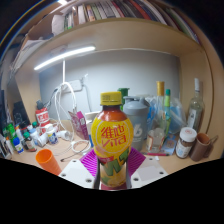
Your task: Pour water
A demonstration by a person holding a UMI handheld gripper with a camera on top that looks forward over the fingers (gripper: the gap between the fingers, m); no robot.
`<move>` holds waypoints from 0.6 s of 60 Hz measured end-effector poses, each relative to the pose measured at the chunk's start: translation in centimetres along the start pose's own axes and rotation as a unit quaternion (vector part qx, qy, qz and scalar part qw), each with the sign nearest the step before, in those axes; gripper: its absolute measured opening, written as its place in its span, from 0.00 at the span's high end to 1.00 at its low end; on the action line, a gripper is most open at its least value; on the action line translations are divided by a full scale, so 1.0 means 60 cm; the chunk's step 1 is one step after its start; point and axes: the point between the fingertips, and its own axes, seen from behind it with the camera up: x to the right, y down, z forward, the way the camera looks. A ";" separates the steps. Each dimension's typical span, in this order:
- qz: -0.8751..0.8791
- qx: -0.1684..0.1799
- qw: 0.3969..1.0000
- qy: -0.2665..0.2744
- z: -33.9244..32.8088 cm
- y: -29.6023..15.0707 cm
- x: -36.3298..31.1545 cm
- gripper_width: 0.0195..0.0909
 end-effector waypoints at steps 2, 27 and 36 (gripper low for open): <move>0.001 -0.007 1.000 -0.003 0.003 0.021 -0.001 0.77; -0.037 0.030 0.999 -0.019 0.006 0.064 0.000 0.62; -0.053 -0.043 0.998 -0.017 0.000 0.088 0.010 0.30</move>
